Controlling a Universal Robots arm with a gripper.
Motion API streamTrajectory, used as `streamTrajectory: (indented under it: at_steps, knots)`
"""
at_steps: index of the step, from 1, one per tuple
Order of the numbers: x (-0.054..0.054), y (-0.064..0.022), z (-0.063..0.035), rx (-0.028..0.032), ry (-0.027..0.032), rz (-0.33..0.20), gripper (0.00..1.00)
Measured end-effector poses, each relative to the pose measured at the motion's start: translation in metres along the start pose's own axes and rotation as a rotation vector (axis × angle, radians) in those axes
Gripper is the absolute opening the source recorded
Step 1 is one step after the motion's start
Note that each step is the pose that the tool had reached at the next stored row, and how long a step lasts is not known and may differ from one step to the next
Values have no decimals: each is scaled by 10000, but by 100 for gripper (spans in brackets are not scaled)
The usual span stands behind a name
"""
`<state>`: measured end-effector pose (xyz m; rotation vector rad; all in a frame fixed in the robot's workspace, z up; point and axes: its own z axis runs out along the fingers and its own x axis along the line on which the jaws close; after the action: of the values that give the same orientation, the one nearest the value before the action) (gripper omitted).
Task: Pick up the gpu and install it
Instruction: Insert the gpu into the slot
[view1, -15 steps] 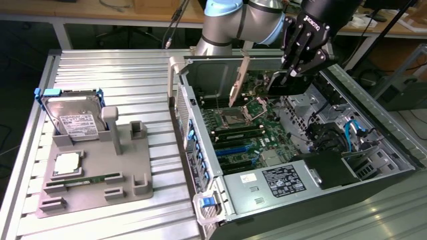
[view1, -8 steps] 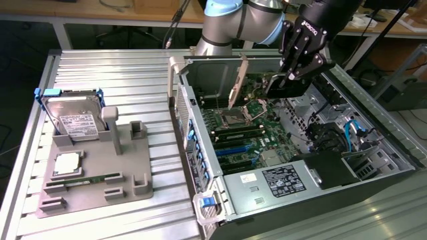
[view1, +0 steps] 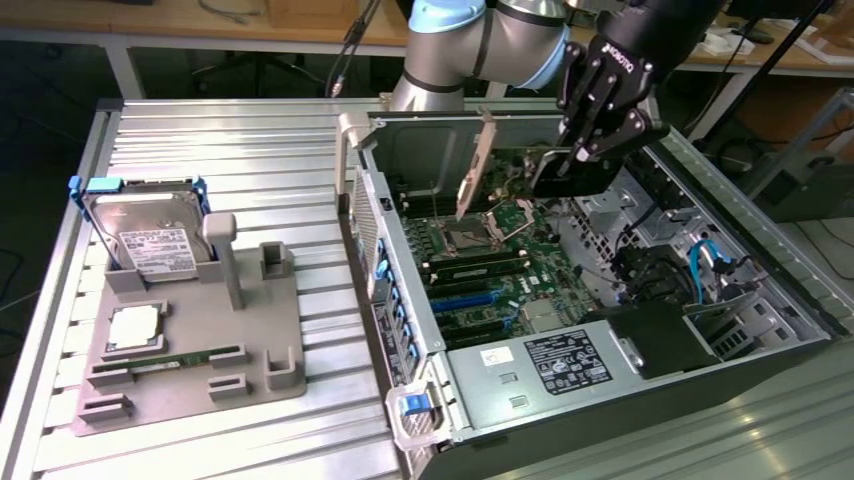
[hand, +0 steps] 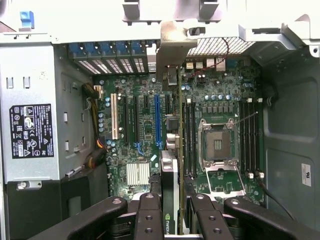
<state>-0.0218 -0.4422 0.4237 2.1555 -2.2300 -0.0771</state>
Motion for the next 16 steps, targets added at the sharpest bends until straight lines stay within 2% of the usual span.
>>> streamTrajectory:
  at_steps: [16]
  knots:
    - [1, -6, 96, 0, 1, -17, 27]
